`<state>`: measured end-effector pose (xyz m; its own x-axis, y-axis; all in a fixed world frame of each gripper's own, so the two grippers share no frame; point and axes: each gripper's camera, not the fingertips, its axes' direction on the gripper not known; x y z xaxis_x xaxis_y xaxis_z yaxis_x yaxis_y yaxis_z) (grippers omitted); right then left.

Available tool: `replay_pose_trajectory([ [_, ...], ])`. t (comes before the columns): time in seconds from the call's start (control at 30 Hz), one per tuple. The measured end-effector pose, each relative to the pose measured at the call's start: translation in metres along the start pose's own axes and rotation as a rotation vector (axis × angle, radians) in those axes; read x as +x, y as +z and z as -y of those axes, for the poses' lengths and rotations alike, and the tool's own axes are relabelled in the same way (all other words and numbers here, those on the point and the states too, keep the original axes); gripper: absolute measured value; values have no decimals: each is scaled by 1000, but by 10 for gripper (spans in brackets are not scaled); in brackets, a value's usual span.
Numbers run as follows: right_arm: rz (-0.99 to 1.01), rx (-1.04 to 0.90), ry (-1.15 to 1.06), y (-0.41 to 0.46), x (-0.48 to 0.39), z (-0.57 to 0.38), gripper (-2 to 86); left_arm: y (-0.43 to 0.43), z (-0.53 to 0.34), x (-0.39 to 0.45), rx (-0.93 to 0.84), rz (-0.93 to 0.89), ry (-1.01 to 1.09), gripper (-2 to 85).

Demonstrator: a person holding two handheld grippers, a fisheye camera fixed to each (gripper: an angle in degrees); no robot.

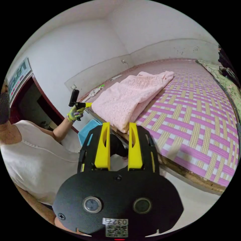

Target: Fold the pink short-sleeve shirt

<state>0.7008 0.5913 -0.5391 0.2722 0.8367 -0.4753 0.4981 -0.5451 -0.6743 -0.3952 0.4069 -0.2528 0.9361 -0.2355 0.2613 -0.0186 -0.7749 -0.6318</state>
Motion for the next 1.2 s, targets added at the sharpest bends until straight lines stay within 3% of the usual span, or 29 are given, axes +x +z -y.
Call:
replay_pose_trajectory([
  [0.2,-239,26,-185,28,-51,-24,98,13,-31,72,23,234,238,99],
  [0.4,-371,28,-280,48,-85,-37,55,25,-57,106,76,355,322,41],
  [0.57,-393,63,-354,34,-122,-47,12,5,-76,132,151,350,359,11],
  [0.83,-247,149,-464,-48,-205,-48,-11,-74,-104,207,252,187,499,-7],
  [1.0,-39,194,-353,-105,-188,19,-11,-129,-43,226,276,98,524,-8],
  [1.2,83,154,-99,-100,-90,143,-8,-128,103,142,169,-21,160,-15],
])
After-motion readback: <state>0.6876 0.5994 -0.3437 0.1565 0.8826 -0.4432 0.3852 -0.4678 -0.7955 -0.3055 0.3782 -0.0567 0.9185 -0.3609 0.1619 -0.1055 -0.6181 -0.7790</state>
